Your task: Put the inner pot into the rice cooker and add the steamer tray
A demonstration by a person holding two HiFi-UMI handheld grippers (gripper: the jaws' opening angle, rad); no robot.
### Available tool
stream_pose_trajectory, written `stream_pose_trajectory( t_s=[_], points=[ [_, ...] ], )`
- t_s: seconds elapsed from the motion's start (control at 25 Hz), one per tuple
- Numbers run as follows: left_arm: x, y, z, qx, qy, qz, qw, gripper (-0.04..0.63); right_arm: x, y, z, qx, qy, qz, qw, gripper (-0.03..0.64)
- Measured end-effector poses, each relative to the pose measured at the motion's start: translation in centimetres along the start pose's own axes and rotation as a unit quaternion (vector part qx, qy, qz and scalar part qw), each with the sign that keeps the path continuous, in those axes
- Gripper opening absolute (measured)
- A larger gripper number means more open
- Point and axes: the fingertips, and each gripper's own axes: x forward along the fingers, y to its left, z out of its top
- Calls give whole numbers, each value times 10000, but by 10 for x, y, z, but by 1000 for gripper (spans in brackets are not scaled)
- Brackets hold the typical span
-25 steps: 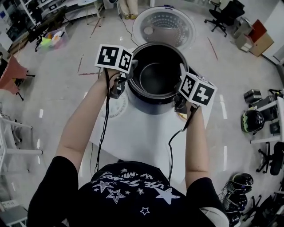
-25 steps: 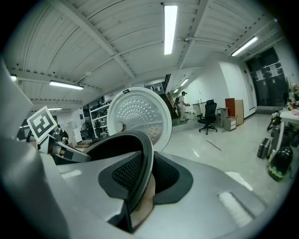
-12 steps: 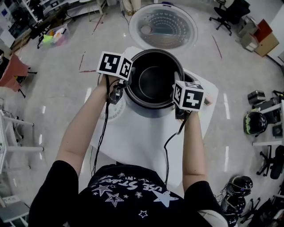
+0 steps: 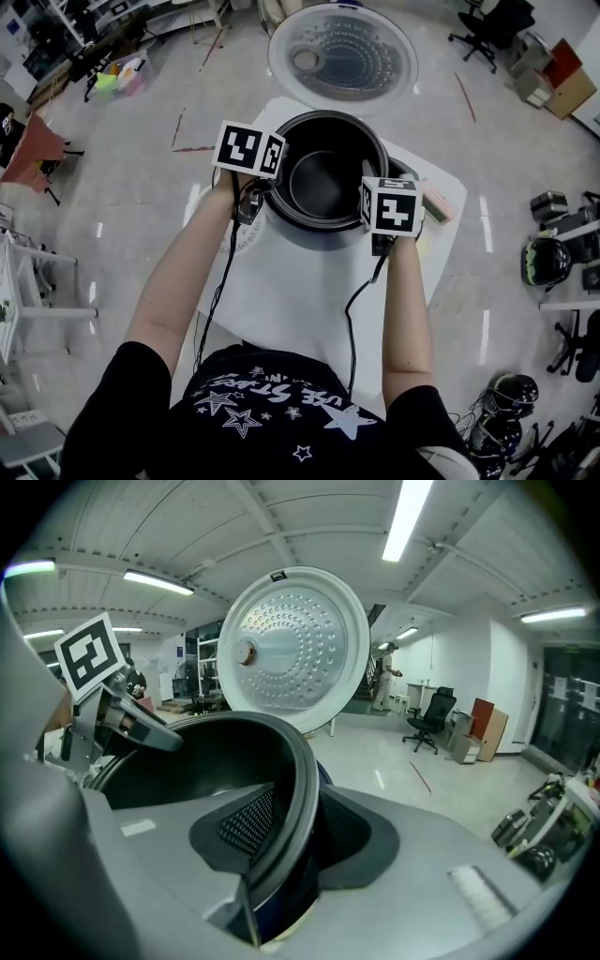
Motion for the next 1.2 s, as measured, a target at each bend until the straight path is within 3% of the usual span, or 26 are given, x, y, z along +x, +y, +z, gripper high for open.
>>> stream_pose_trajectory(
  t_s=[0.16, 0.36, 0.44, 0.6, 0.88, 1.2],
  points=[
    [-2, -5, 2, 56, -254, -127, 9996, 135, -2, 0, -1, 219, -89, 67, 9997, 216],
    [2, -23, -1, 416, -405, -231, 9980, 333, -17, -3, -10, 312, -112, 77, 9994, 296],
    [-1, -22, -2, 495, -485, -277, 9972, 360, -27, -4, -8, 316, -186, -60, 9993, 301],
    [-22, -6, -5, 379, -922, -270, 9946, 362, -48, 12, -2, 443, -378, -186, 9981, 301],
    [-60, 24, -8, 484, -1293, -580, 9887, 362, -71, 58, 8, 520, -543, -405, 9963, 301],
    [-81, 80, -35, 579, -1080, -981, 9876, 362, -83, 120, 29, 645, -690, -764, 9926, 291]
  ],
)
